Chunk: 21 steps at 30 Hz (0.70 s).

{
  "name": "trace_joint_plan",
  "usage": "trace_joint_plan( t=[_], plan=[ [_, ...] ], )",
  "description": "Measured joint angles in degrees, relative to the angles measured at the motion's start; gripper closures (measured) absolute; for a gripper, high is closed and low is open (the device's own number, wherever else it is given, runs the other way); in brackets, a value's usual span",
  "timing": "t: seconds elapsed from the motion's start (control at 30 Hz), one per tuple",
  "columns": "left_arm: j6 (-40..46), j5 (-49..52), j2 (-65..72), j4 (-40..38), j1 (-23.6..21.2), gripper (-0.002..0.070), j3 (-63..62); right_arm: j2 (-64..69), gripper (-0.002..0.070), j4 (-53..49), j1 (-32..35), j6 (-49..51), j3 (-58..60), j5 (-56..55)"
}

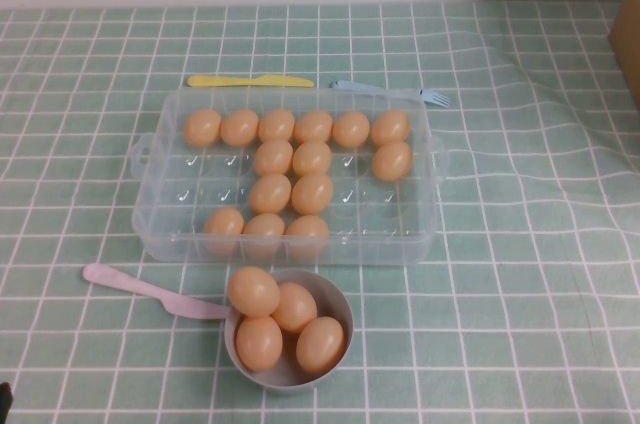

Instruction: Take an egg out of the egg box

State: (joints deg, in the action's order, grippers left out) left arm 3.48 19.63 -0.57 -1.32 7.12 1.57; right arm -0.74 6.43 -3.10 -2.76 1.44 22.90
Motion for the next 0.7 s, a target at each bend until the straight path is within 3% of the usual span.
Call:
trace_joint_plan(
  t=[0.17, 0.47, 0.7],
  plan=[
    [-2.21, -0.92, 0.0, -2.59, 0.0, 0.068, 0.0, 0.0, 0.0694, 0.0, 0.0, 0.0, 0.0, 0.0],
    [-12.89, -11.29, 0.0, -22.51, 0.0, 0.068, 0.0, 0.0, 0.0694, 0.0, 0.0, 0.0, 0.0, 0.0],
    [-14.76, -13.07, 0.0, -25.12, 0.0, 0.068, 0.0, 0.0, 0.0694, 0.0, 0.0, 0.0, 0.0, 0.0]
  ],
)
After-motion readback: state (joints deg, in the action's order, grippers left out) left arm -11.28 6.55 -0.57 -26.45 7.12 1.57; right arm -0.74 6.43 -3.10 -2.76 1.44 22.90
